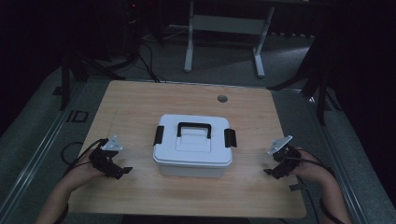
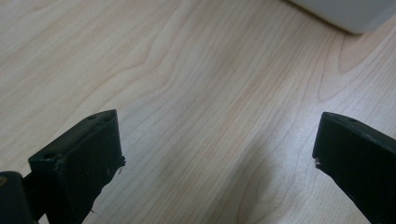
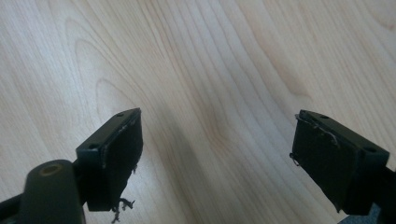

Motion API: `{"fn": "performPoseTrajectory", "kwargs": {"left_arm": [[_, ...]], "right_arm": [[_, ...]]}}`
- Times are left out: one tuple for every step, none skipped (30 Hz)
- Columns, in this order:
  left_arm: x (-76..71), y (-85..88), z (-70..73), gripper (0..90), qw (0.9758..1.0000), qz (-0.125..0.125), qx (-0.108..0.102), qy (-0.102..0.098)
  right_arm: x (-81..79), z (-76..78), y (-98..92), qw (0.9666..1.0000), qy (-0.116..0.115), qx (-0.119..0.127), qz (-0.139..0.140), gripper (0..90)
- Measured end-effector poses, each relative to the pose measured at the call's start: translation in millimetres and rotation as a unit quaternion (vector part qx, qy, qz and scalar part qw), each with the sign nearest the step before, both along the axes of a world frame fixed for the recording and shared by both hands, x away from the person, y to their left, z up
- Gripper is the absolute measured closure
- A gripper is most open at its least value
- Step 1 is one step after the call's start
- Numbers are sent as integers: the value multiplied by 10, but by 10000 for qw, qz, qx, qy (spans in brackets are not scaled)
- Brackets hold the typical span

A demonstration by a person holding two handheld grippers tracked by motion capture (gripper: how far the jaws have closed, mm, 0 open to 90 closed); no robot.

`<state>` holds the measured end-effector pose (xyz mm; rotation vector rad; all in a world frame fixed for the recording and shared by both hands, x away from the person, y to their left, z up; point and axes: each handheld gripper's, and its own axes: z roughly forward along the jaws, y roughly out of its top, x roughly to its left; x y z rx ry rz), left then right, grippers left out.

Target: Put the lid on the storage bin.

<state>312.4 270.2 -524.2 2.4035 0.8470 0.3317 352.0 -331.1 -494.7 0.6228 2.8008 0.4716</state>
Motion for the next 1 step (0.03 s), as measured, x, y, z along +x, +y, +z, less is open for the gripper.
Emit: {"fn": "performPoseTrajectory", "kwargs": {"left_arm": [[-2, 3, -20, 8, 10000, 20, 39, 17]], "right_arm": [[0, -12, -5, 10000, -2, -12, 9, 160]]}}
